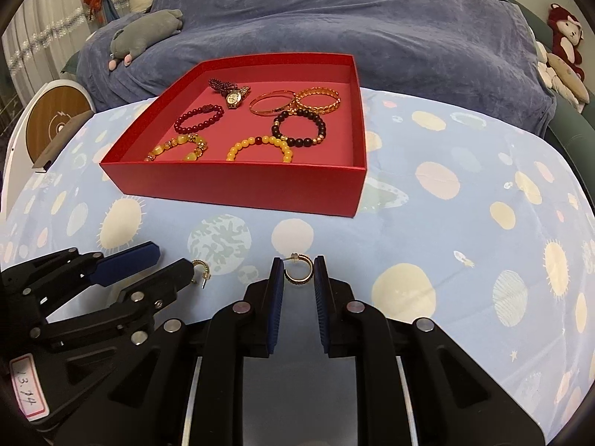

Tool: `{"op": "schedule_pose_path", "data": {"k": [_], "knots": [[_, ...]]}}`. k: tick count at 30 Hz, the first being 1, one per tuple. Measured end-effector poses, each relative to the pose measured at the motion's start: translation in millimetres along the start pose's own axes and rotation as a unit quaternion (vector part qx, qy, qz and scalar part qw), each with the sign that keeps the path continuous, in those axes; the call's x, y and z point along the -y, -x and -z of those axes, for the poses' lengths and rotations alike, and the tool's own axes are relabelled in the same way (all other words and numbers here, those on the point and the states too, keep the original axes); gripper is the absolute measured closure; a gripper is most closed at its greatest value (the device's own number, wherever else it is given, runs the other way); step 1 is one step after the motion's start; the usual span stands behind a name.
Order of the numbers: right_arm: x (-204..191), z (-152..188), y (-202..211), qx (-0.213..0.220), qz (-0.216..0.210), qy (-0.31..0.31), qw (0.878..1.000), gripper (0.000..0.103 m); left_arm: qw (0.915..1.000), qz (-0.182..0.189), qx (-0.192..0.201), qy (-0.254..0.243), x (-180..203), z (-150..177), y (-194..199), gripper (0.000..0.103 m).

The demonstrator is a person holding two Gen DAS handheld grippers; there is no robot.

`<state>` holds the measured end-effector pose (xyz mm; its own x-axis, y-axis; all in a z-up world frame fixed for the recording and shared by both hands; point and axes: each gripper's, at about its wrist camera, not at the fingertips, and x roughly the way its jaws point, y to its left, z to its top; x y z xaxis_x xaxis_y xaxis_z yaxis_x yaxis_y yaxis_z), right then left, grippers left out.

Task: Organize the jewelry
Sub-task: 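Grasp one gold hoop earring with the right tool while the left grasps the other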

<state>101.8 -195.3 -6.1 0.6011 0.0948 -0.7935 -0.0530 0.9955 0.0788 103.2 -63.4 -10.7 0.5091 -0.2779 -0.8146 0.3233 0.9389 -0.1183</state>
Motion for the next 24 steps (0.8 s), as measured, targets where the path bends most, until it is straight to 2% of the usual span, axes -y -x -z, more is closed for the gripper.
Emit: {"op": "schedule_pose_path", "data": {"k": [7, 18, 23, 24], "knots": [[17, 10, 3, -0.005, 0.004, -0.01, 1.0, 0.087, 0.9998, -0.011, -0.001, -0.018, 14, 3, -11, 0.07], [26, 19, 7, -0.011, 0.0, -0.021, 1.0, 0.087, 0.9987, -0.025, 0.021, -0.038, 20, 6, -13, 0.07], [27, 18, 7, -0.013, -0.003, -0.025, 1.0, 0.087, 0.9979, -0.028, 0.034, -0.048, 20, 7, -14, 0.078], [27, 19, 7, -0.012, -0.003, -0.025, 1.0, 0.087, 0.998, -0.025, 0.035, -0.046, 19, 6, -14, 0.085]]}}
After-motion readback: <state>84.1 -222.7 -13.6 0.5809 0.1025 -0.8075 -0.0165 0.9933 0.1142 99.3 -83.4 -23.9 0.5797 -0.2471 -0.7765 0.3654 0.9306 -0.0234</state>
